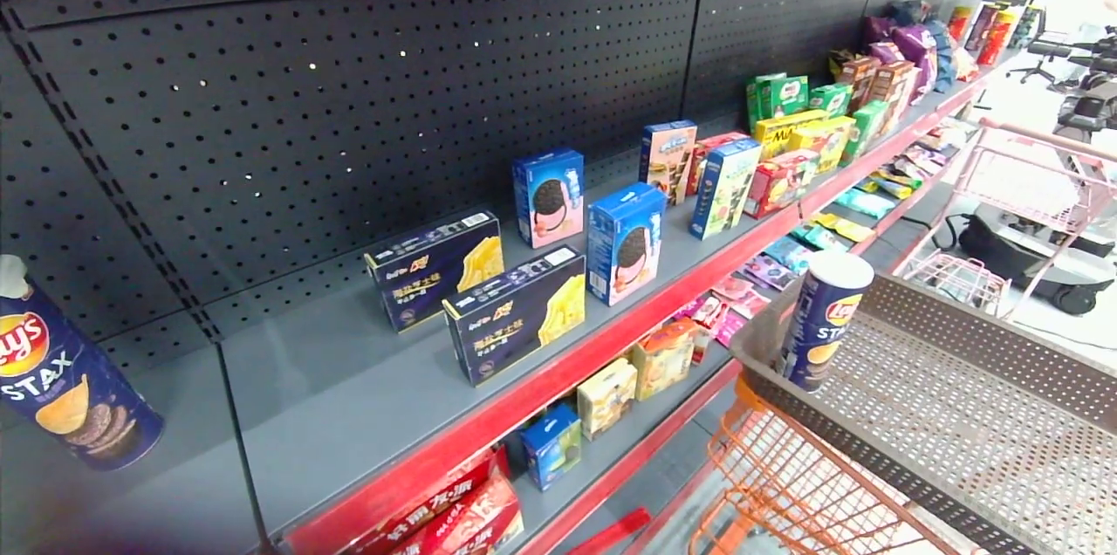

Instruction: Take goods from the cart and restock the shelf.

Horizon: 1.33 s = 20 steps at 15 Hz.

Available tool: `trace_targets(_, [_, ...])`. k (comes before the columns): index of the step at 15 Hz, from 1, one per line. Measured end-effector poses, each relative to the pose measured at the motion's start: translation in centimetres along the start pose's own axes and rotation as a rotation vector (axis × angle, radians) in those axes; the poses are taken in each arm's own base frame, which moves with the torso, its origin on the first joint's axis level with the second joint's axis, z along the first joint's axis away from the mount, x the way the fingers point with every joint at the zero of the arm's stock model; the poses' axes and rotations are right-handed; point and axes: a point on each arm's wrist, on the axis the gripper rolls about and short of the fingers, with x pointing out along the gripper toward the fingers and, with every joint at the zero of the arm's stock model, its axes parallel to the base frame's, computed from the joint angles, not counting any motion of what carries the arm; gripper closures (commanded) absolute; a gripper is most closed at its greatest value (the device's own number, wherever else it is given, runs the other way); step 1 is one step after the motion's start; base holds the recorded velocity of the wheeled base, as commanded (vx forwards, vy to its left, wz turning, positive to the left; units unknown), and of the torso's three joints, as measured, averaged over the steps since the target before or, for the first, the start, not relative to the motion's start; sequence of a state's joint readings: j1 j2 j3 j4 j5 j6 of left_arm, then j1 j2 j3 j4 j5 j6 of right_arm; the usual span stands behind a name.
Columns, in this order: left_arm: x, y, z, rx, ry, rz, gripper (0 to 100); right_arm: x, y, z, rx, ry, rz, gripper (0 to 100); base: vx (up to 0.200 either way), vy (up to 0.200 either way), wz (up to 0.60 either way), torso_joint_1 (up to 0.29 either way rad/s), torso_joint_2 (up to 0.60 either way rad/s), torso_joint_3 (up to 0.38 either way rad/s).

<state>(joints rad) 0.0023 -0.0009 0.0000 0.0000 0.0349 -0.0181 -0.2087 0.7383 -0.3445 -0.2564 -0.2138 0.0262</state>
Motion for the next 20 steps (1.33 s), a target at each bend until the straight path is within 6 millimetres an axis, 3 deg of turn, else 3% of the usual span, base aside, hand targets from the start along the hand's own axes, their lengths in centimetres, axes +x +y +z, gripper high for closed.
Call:
trace_targets(8, [0.0,0.0,0.0,0.0,0.0,0.0,0,7.1,2.7,0.4,-0.034,0.091,0.096,0,0.0,0.0,0.0,0.0,0.0,0.0])
trace_targets(14, [0.0,0.0,0.0,0.0,0.0,0.0,0,11.3,4.6,-0.2,-0.052,0.191,0.402,0,0.0,0.0,0.0,0.0,0.0,0.0])
trace_targets(20, [0.0,0.0,0.0,0.0,0.0,0.0,0,14.9,5.5,-0.5,-0.061,0.087,0.453,0,0.0,0.0,0.0,0.0,0.0,0.0])
